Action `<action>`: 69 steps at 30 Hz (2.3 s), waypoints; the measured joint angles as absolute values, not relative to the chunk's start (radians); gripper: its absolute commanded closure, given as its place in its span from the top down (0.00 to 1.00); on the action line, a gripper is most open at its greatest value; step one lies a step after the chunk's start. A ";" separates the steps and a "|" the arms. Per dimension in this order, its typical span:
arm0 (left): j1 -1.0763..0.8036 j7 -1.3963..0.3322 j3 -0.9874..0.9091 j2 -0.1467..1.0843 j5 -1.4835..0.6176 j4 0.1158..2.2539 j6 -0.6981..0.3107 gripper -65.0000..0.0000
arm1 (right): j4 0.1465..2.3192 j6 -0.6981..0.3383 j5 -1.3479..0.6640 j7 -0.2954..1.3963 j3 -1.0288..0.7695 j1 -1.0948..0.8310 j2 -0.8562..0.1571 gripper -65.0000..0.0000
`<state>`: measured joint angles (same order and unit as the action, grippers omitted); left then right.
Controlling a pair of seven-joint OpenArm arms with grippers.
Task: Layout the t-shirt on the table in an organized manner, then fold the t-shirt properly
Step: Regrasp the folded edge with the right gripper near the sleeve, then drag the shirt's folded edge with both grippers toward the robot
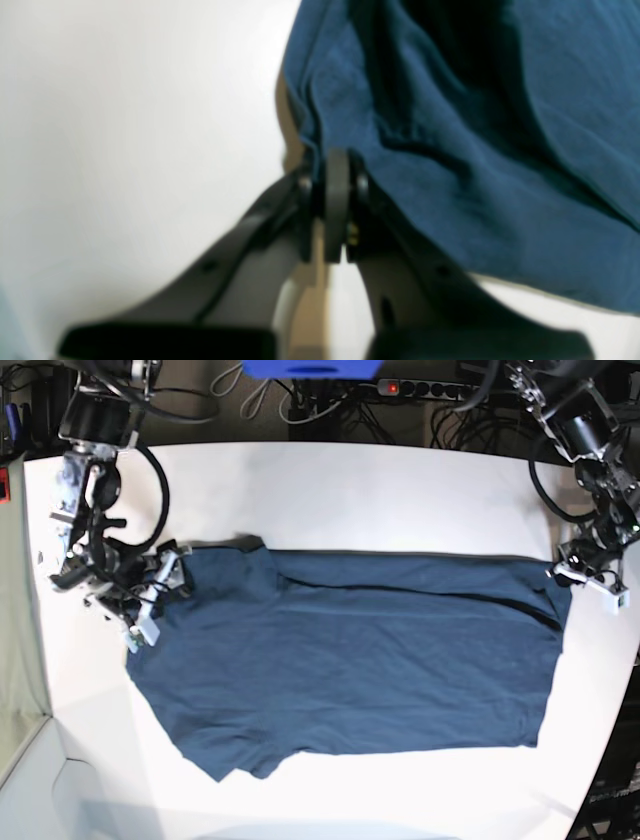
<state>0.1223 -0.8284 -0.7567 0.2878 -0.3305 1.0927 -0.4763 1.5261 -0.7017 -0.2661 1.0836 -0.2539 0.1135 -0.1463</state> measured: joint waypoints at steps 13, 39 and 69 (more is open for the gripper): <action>0.122 -0.826 -0.756 0.288 -0.327 1.093 -0.476 0.00 | 1.493 -0.702 -0.267 1.083 -0.250 0.140 -0.146 0.56; 0.123 -0.825 -0.757 0.285 -0.327 1.093 -0.476 0.00 | 1.436 -0.702 -0.272 1.087 -0.245 0.340 -0.144 0.00; 0.122 -0.826 -0.757 0.288 -0.327 1.093 -0.480 0.00 | 1.494 -0.702 -0.266 1.087 -0.348 0.135 -0.220 0.66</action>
<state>0.1219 -0.8257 -0.7570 0.2882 -0.3267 1.0935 -0.4797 1.4940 -0.7017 -0.2657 1.0866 -0.3477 0.1352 -0.2195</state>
